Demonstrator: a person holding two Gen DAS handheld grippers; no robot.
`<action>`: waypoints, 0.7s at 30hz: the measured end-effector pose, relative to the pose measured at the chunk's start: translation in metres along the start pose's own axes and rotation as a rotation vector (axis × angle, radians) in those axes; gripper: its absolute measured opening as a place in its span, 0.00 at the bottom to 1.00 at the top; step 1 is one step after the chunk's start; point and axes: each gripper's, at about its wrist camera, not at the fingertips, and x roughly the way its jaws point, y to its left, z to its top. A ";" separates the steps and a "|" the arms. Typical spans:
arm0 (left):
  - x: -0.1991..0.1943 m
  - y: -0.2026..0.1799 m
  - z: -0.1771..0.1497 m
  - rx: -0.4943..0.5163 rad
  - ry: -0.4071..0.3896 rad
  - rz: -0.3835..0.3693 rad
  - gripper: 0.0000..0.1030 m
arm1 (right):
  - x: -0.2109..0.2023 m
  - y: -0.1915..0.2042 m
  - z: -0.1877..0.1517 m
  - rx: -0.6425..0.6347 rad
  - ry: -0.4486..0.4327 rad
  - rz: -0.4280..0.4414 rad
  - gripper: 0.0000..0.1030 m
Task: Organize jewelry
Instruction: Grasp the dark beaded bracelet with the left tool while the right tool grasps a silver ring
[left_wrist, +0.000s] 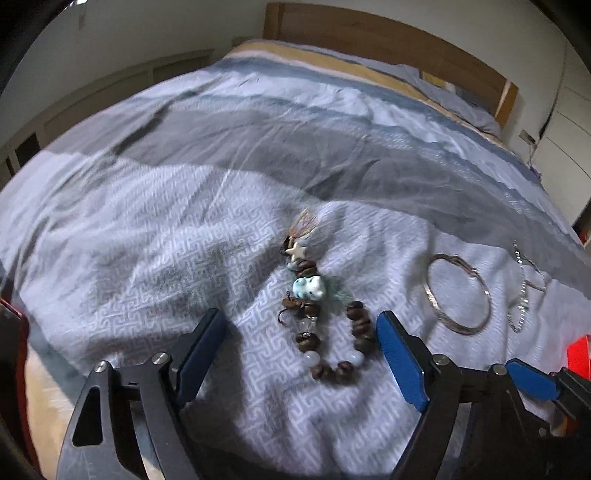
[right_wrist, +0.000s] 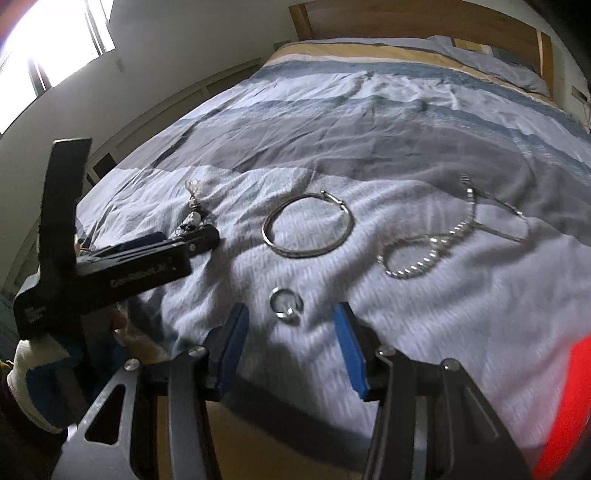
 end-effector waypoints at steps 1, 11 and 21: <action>0.002 0.001 0.000 -0.006 0.000 -0.003 0.80 | 0.004 0.001 0.001 -0.003 0.002 0.000 0.44; 0.000 -0.001 -0.004 0.010 -0.019 -0.003 0.42 | 0.015 0.002 -0.003 -0.010 0.019 0.009 0.18; -0.033 0.015 -0.015 -0.056 -0.050 -0.111 0.16 | -0.017 0.012 -0.016 0.000 -0.029 0.025 0.18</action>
